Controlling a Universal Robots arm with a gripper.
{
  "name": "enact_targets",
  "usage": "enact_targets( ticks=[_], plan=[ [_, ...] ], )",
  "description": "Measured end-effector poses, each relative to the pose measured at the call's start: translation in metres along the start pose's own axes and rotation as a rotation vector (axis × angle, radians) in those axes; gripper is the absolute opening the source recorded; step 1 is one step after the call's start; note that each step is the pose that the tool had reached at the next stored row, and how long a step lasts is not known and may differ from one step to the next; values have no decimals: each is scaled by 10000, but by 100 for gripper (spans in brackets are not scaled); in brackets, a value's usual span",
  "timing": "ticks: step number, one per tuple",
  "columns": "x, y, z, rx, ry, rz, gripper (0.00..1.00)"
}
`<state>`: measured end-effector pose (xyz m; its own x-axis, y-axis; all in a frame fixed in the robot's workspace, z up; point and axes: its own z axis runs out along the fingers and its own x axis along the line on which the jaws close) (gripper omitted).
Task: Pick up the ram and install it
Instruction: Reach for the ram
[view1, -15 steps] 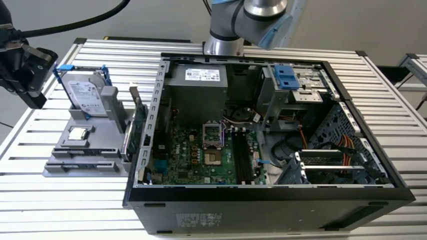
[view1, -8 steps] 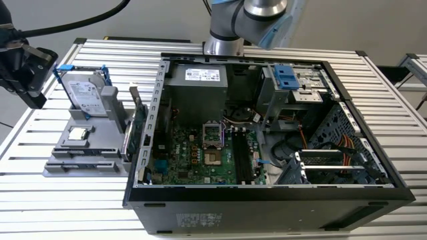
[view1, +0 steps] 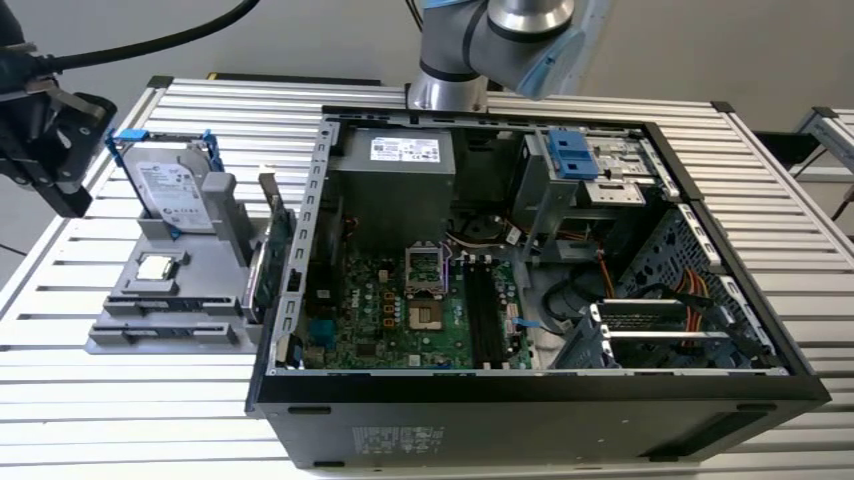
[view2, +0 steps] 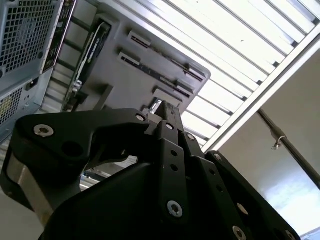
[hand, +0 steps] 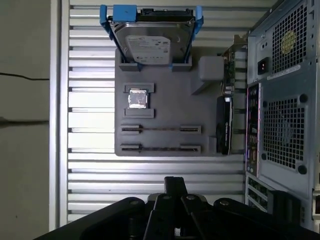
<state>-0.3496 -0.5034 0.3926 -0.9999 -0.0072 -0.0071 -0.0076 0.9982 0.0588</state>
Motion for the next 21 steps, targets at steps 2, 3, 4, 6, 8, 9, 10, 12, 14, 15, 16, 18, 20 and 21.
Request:
enact_targets(
  ticks=[2, 3, 4, 6, 8, 9, 10, 12, 14, 15, 16, 18, 20, 21],
  plan=[
    [0, 0, 0, -1, 8, -144, 0],
    [0, 0, 0, -1, 12, -212, 0],
    [0, 0, 0, -2, 17, -287, 0],
    [0, 0, 0, -3, 27, -449, 0],
    [0, 0, 0, -5, 38, -655, 0],
    [0, 0, 0, -5, 44, -748, 0],
    [0, 0, 0, -6, 51, -859, 0],
    [0, 0, 0, -7, 63, -1059, 0],
    [0, 0, 0, -9, 75, -1267, 0],
    [0, 0, 0, -10, 81, -1373, 0],
    [0, 0, 0, -11, 87, -1480, 0],
    [0, 1, 0, -12, 100, -1694, 0],
    [0, 1, 0, -14, 112, -1905, 0],
    [0, 1, 0, -15, 118, -2009, 0]
  ],
)
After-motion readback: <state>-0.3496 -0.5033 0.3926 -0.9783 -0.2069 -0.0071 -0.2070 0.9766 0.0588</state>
